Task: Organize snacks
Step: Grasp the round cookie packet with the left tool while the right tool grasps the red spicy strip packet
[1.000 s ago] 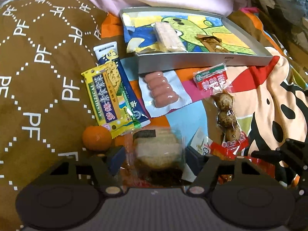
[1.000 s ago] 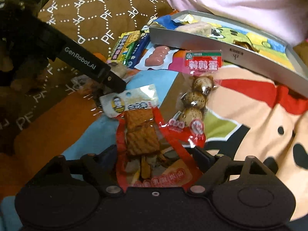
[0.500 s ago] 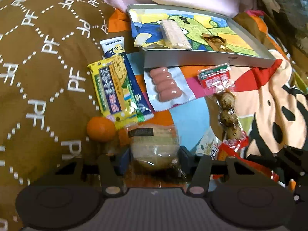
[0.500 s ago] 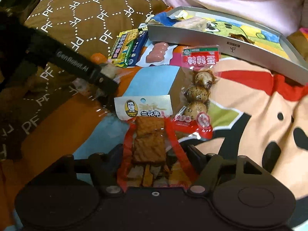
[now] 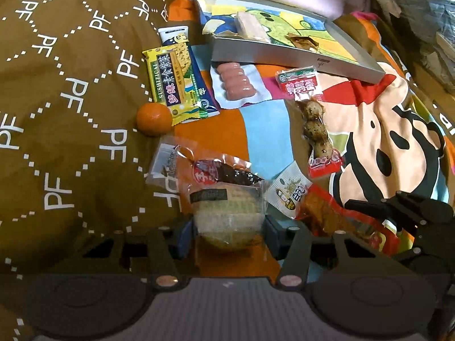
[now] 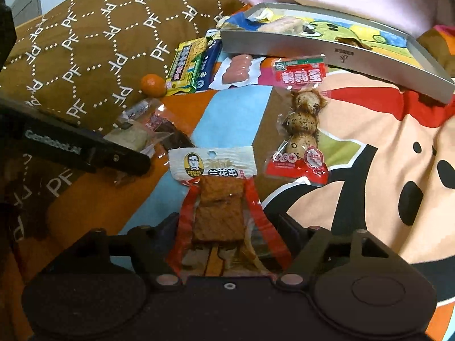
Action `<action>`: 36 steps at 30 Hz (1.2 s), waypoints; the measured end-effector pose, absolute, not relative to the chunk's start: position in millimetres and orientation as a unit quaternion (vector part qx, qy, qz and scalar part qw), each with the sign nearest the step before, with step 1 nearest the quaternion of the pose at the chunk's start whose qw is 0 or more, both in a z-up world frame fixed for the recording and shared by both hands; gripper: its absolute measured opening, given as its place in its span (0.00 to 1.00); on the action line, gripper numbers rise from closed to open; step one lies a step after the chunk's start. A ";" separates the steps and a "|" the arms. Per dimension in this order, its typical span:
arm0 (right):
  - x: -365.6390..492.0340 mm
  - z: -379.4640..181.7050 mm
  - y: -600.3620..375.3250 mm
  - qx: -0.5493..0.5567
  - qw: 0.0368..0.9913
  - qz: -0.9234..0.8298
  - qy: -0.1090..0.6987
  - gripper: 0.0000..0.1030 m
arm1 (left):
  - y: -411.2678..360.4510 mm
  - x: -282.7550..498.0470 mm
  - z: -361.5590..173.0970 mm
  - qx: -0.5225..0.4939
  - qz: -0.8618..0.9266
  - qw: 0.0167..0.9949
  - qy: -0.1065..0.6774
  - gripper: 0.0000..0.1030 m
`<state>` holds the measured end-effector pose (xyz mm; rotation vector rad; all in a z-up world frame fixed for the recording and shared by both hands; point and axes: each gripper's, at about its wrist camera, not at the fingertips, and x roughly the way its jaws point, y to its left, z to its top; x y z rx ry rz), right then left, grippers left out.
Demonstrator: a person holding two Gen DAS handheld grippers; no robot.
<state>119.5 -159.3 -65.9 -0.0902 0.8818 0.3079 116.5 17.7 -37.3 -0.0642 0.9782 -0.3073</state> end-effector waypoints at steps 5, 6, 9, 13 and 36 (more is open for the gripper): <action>107.5 -61.3 -149.3 -0.070 0.900 0.129 0.410 0.62 | 10.2 116.0 -39.5 -0.019 -0.141 0.873 0.466 0.54; 104.6 -60.3 -144.8 -0.084 0.901 0.122 0.407 0.60 | 7.9 115.2 -39.2 -0.016 -0.141 0.874 0.466 0.54; 96.1 -58.9 -133.0 -0.118 0.905 0.112 0.394 0.49 | 4.9 112.2 -39.1 -0.022 -0.152 0.873 0.463 0.54; 89.5 -58.3 -127.4 -0.132 0.904 0.114 0.390 0.45 | 3.6 109.4 -38.4 -0.022 -0.153 0.874 0.461 0.54; 70.8 -48.9 -124.2 -0.218 0.915 0.069 0.333 0.42 | 2.8 104.3 -33.0 -0.027 -0.142 0.880 0.451 0.54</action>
